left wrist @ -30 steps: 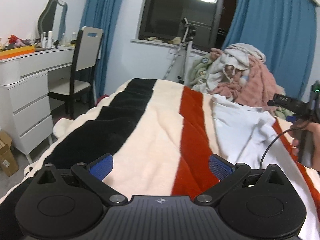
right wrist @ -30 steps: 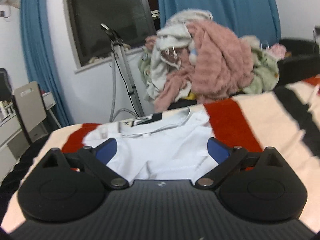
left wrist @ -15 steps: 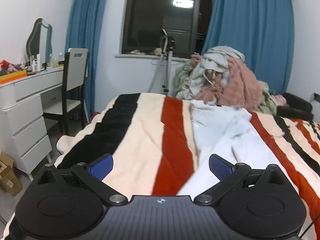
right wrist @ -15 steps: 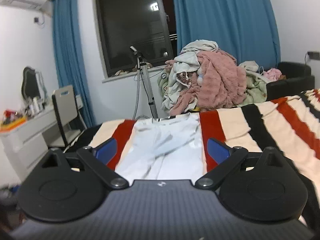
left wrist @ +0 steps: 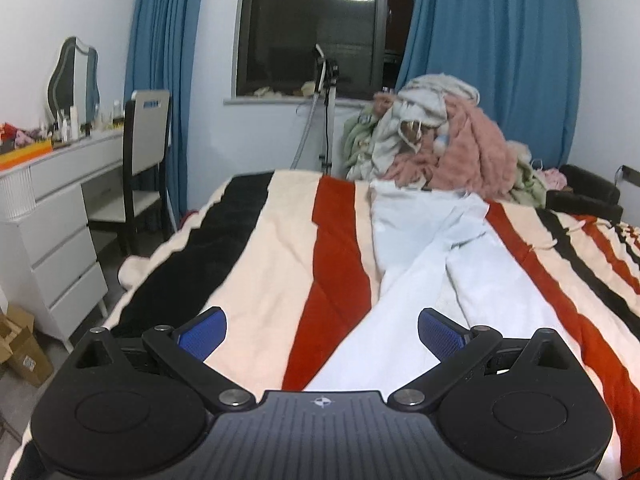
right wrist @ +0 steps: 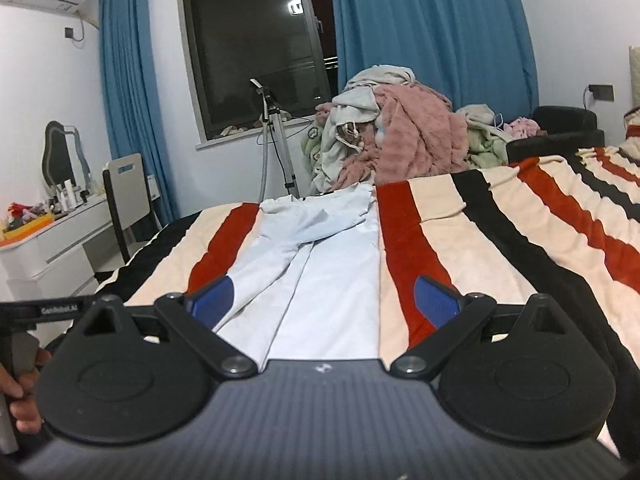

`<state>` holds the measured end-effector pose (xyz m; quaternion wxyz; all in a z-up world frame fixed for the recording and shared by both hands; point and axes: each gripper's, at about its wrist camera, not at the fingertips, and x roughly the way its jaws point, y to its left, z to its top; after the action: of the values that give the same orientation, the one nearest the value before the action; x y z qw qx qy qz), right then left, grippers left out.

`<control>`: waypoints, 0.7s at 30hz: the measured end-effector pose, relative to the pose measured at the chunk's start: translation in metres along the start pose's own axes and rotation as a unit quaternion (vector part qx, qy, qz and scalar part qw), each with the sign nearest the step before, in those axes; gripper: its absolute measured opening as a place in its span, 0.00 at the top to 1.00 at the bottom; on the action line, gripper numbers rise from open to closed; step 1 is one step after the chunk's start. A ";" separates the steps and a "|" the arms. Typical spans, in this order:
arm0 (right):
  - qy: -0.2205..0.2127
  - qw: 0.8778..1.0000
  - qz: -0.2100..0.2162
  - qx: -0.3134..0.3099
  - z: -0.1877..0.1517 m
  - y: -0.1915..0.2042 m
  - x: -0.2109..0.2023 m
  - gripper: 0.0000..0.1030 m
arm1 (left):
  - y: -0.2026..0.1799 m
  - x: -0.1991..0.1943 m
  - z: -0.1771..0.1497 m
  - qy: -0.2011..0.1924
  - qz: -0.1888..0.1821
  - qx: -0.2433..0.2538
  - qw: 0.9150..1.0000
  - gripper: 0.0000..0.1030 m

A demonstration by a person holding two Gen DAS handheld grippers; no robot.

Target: Fold clothes

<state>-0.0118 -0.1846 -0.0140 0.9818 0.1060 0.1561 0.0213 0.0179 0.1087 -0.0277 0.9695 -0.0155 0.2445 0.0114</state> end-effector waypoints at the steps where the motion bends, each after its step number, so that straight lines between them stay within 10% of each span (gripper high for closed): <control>1: 0.001 1.000 0.000 0.002 -0.001 -0.001 0.000 0.04 | 0.000 0.002 -0.001 0.006 0.003 0.002 1.000 0.00; 21: 0.028 0.999 -0.001 0.041 -0.010 -0.021 -0.001 0.04 | 0.031 0.031 -0.011 0.123 0.015 -0.094 0.988 0.01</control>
<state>-0.0161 -0.2035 -0.0272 0.9720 0.1450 0.1840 0.0169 0.0391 0.1397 -0.0530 0.9259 -0.1045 0.3600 0.0473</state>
